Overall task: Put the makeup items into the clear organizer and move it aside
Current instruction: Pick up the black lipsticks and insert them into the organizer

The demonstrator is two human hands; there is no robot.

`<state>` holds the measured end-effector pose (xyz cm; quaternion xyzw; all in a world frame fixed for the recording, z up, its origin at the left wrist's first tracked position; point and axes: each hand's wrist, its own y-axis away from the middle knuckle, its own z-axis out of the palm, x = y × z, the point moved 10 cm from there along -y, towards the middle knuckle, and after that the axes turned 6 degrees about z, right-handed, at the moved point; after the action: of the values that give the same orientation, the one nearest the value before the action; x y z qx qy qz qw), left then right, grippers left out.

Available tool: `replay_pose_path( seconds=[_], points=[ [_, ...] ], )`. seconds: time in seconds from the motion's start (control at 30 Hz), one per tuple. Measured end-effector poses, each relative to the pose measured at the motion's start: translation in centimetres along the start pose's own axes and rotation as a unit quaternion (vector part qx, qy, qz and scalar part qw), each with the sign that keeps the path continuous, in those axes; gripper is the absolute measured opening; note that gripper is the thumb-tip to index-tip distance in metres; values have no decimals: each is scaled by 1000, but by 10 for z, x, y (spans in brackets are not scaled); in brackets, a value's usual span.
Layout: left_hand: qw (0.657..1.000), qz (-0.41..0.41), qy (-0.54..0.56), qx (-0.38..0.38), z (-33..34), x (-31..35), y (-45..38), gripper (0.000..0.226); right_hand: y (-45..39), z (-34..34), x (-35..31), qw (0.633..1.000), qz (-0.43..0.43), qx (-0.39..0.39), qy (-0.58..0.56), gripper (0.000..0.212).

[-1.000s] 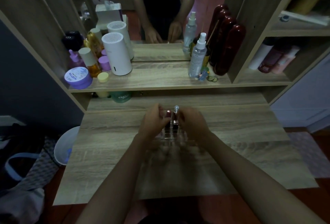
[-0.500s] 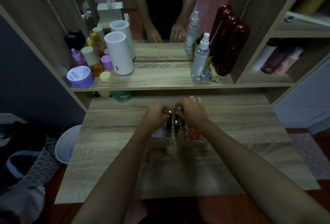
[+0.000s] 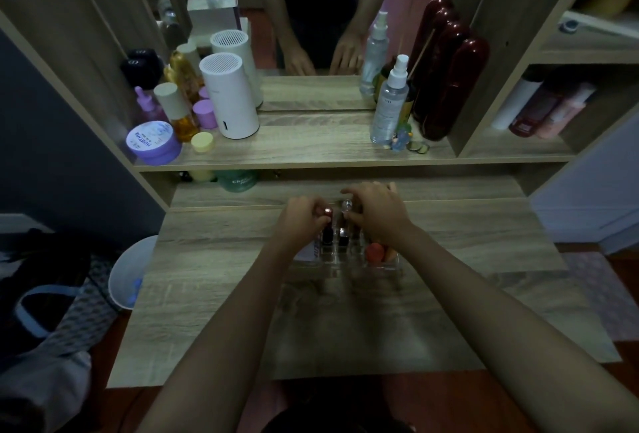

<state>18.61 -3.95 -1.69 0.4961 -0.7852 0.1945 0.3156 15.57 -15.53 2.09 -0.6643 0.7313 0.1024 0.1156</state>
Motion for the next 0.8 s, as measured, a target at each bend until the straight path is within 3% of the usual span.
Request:
replay_pose_path(
  seconds=[0.23,0.4,0.8],
  points=[
    [1000,-1,-2,-4,-2,-2,-1,25,2,-5,29,997,41,-63,21,33],
    [1000,-2,-15,-8,-2,-7,2,31,4,-2,32,997,53,-58,6,19],
    [1000,-17,-20,-8,-3,-20,11,30,4,-3,33,997,56,-47,-1,16]
  ],
)
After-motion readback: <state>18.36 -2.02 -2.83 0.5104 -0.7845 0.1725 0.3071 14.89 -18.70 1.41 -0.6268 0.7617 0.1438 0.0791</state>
